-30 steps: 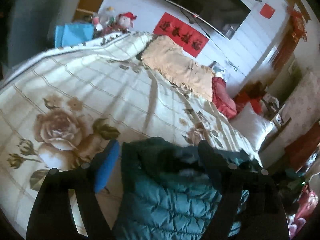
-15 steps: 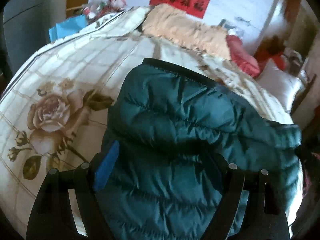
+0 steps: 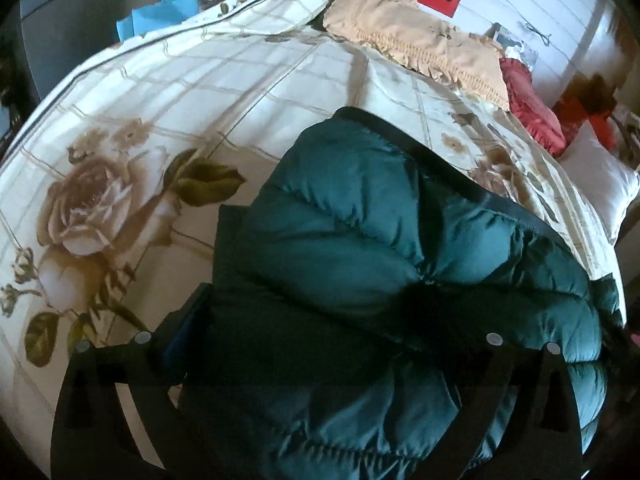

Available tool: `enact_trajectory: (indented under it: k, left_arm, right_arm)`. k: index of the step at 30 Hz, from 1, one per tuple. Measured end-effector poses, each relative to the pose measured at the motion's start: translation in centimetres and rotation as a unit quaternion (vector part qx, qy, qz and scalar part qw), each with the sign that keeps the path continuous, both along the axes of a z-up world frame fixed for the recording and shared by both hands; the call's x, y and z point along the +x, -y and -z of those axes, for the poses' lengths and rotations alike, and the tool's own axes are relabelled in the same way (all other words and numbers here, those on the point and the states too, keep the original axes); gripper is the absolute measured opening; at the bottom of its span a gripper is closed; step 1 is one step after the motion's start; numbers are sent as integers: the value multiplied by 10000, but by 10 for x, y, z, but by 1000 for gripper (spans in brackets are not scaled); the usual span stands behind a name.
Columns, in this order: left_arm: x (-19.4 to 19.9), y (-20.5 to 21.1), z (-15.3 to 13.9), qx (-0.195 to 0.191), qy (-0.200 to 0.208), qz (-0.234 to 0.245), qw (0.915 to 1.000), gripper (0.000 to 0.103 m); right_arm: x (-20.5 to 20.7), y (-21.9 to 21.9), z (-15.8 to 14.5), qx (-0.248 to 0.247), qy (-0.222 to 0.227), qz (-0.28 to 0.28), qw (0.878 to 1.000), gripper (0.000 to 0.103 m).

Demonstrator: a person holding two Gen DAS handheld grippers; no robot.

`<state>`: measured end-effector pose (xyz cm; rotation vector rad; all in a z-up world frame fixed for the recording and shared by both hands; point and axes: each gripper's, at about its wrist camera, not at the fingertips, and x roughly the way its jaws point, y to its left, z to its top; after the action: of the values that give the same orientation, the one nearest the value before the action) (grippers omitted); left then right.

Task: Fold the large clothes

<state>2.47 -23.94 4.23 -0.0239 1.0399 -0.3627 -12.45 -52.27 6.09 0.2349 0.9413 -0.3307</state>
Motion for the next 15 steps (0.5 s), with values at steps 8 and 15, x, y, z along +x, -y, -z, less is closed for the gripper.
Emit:
enact_trajectory:
  k: [8, 15]
  left_arm:
    - [-18, -13, -36, -106, 440, -4, 9990, 100]
    - [-35, 12, -71, -221, 1134, 479, 9921, 100]
  right_arm:
    - [-47, -4, -40, -150, 500, 196, 9984, 68]
    - [-71, 18, -53, -517, 549, 588, 9954, 68]
